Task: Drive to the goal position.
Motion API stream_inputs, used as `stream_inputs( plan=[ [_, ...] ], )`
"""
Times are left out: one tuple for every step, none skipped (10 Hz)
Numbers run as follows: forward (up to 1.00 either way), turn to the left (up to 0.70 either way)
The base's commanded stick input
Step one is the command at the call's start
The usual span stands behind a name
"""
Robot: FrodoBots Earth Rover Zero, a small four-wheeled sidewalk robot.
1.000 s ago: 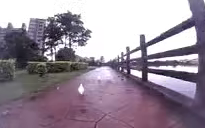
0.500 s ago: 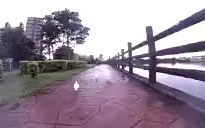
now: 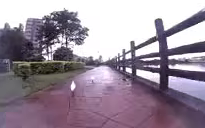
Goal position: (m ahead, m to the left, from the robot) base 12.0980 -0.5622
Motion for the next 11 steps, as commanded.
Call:
stream_inputs(
  plan=[
    [1.0,0.39],
    [1.0,0.19],
    [1.0,-0.01],
    [1.0,-0.01],
    [1.0,-0.01],
    [1.0,-0.01],
    [1.0,-0.01],
    [1.0,-0.01],
    [1.0,-0.01],
    [1.0,-0.01],
    [1.0,-0.01]
  ],
)
